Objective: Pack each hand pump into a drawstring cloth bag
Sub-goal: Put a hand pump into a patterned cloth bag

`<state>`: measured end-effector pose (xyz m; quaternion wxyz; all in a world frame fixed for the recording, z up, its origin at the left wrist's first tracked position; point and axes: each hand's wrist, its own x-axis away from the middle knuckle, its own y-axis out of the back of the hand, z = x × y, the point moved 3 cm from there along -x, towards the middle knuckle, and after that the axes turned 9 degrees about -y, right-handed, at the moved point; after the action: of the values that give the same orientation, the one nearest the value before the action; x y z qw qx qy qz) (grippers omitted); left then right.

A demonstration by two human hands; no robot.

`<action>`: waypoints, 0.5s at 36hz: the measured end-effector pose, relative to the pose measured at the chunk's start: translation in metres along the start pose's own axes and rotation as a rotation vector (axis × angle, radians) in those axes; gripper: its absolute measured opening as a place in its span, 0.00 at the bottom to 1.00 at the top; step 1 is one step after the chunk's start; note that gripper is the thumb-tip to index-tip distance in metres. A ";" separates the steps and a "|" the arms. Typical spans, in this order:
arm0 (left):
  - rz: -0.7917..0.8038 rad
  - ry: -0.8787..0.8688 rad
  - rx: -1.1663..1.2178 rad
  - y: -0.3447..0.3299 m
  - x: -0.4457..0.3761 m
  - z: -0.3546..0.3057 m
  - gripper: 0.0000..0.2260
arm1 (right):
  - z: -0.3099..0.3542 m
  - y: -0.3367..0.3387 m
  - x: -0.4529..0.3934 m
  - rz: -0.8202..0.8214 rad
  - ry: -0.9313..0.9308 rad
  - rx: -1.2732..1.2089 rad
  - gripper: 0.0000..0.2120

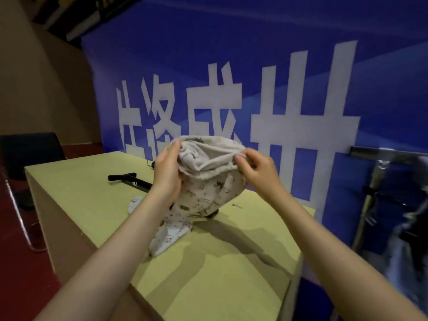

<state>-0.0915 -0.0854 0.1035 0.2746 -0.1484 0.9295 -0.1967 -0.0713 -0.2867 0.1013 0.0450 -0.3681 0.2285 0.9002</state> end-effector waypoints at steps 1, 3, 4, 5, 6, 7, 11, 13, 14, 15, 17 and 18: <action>-0.011 0.001 0.019 -0.005 -0.003 -0.010 0.09 | 0.012 0.007 -0.002 -0.023 0.016 -0.032 0.07; -0.024 0.005 0.017 -0.012 -0.005 -0.024 0.08 | 0.030 0.019 -0.004 -0.075 0.093 -0.024 0.06; -0.029 0.004 -0.019 -0.012 -0.006 -0.027 0.07 | 0.034 0.023 -0.003 -0.097 0.138 0.009 0.07; -0.024 0.002 -0.077 -0.011 -0.006 -0.027 0.07 | 0.036 0.026 -0.002 -0.106 0.175 0.058 0.07; -0.011 -0.006 -0.146 -0.010 -0.005 -0.026 0.07 | 0.036 0.026 0.001 -0.100 0.201 0.123 0.08; 0.011 -0.021 -0.225 -0.008 -0.003 -0.023 0.08 | 0.032 0.023 0.004 -0.079 0.210 0.195 0.09; 0.087 -0.088 -0.569 0.009 0.007 0.004 0.12 | 0.002 0.000 0.026 0.099 0.051 0.363 0.14; 0.107 -0.080 -0.654 0.023 0.009 0.021 0.11 | -0.014 -0.016 0.042 0.219 -0.054 0.388 0.14; 0.102 -0.070 -0.675 0.031 0.009 0.029 0.10 | -0.022 -0.025 0.049 0.285 -0.087 0.388 0.13; 0.093 -0.063 -0.694 0.041 0.007 0.037 0.10 | -0.029 -0.034 0.056 0.357 -0.115 0.374 0.12; 0.106 -0.066 -0.777 0.058 0.005 0.051 0.10 | -0.041 -0.056 0.068 0.522 -0.183 0.313 0.09; 0.123 -0.072 -0.835 0.063 0.006 0.057 0.11 | -0.045 -0.064 0.073 0.598 -0.222 0.277 0.08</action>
<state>-0.0747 -0.0479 0.0289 0.2342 -0.1980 0.9263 0.2189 -0.0797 -0.2556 -0.0012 -0.1467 -0.1750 0.4398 0.8686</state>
